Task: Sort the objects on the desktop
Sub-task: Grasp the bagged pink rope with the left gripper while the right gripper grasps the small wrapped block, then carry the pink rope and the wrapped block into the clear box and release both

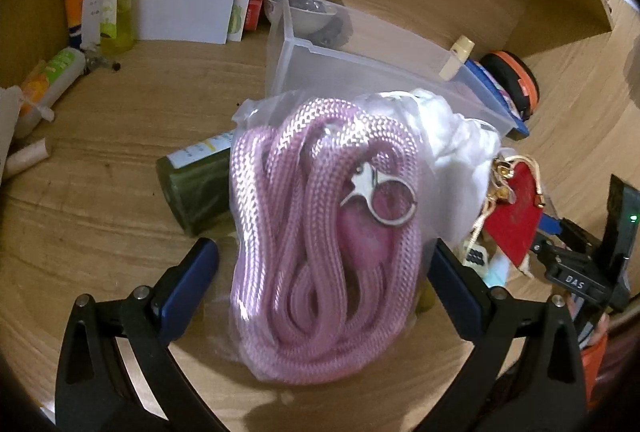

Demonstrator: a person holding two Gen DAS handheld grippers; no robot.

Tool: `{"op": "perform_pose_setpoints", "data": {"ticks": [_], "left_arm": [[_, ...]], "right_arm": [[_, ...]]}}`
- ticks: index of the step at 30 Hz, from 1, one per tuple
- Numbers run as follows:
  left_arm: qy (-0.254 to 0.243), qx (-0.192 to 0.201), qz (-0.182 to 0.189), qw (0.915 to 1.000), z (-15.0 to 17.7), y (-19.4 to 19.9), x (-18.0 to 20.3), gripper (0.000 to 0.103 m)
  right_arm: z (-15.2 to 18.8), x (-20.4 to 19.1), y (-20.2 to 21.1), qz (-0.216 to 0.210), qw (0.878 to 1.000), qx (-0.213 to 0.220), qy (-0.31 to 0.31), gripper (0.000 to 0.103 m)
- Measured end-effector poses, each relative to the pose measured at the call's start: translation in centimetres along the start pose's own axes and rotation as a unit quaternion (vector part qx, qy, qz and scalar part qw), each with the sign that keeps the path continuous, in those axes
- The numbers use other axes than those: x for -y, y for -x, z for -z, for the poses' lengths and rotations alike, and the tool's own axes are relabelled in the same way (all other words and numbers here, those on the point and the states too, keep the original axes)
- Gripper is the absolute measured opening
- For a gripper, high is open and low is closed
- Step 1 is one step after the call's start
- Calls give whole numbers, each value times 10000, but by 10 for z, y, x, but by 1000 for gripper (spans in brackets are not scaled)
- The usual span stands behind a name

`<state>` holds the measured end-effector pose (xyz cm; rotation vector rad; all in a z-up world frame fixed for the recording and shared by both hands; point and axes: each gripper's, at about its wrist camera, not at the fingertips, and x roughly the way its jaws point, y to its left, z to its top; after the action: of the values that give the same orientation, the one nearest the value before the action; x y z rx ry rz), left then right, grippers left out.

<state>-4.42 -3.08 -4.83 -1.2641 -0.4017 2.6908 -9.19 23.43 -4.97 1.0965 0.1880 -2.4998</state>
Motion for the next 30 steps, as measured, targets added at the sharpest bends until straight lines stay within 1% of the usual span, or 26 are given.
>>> {"op": "perform_pose_setpoints", "data": {"ticks": [1,3,5,9,10,14,17,20,26,30], "left_arm": [[-11,7,-16,10000,-1,-1,0,102],[-22,35,-15,10000,-3,-2,0,95],[-34,32,83,10000,-6,-3,1,83],[-27,72,163,9998,-8,-4,0,78],[-15,74,192,9998,-9,-4,0,74],[-20,149,143,9998,-10,0,1,67],[-126,223,24,9997,-10,4,5,64],[-259,393,-139,9988,-10,13,10,64],[-135,650,-189,9976,-15,31,4,62],[-93,725,-155,9972,-17,39,2,61]], "right_arm": [[-1,0,-2,-7,10000,-27,26,59],[-2,-2,-6,-16,9999,-94,91,56],[-5,-3,-9,57,9998,-121,168,54],[-8,-6,-13,101,9992,-187,329,44],[-9,-7,-13,80,9991,-191,372,42],[-10,-11,-13,195,9984,-198,488,42],[-10,-9,-12,144,9989,-199,392,41],[-10,-4,-6,132,9995,-109,255,41],[-15,0,15,174,9997,161,95,41],[-22,2,28,195,9992,348,69,41]]}}
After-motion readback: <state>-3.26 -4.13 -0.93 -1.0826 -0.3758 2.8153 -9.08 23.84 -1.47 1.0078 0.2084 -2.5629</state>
